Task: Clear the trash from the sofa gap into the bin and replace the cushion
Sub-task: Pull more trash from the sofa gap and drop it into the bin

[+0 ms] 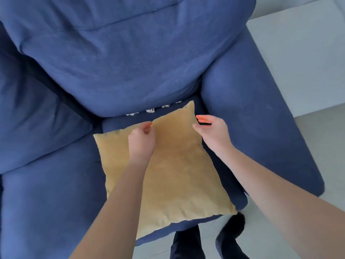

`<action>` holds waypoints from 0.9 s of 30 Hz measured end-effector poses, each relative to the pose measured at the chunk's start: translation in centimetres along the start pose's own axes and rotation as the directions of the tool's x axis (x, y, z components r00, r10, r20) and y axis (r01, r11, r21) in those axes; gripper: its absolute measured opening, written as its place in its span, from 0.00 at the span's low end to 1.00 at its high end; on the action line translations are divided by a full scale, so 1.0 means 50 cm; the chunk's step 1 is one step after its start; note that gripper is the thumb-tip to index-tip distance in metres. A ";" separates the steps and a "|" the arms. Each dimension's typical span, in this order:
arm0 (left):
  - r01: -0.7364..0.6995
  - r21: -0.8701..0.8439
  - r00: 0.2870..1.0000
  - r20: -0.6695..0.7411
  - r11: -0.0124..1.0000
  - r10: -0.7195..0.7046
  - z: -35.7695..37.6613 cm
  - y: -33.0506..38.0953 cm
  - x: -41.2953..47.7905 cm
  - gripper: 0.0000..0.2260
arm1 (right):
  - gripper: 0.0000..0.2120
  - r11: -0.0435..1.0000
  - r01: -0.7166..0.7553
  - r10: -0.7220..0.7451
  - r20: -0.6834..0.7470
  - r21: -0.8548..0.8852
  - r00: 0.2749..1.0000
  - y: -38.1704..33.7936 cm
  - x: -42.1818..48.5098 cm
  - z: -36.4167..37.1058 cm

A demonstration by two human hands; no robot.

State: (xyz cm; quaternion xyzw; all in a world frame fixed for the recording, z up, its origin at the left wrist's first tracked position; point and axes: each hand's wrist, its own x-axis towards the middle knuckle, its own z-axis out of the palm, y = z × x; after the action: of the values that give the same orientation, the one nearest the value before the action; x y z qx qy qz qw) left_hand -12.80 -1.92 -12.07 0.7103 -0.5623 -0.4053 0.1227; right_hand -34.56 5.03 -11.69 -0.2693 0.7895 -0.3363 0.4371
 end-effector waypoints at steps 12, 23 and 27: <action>0.181 -0.075 0.981 -0.057 0.981 -0.185 -0.058 -0.158 0.271 0.17 | 0.17 0.983 -0.071 0.072 0.000 -0.169 0.997 -0.085 0.226 0.373; 0.233 -0.126 0.958 -0.141 0.964 -0.250 0.027 -0.227 0.426 0.11 | 0.14 0.955 -0.230 0.204 -0.152 -0.185 0.967 -0.039 0.331 0.572; 0.281 -0.151 0.937 -0.172 0.948 -0.305 0.062 -0.255 0.461 0.17 | 0.12 0.960 -0.161 0.117 -0.197 -0.229 0.974 -0.008 0.341 0.599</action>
State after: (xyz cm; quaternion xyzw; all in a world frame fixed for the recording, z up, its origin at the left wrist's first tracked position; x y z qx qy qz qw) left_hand -5.19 -17.45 -32.20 0.8131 -0.4091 -0.3824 0.1586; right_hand -16.45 -16.33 -31.77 -0.2329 0.8782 -0.2285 0.3498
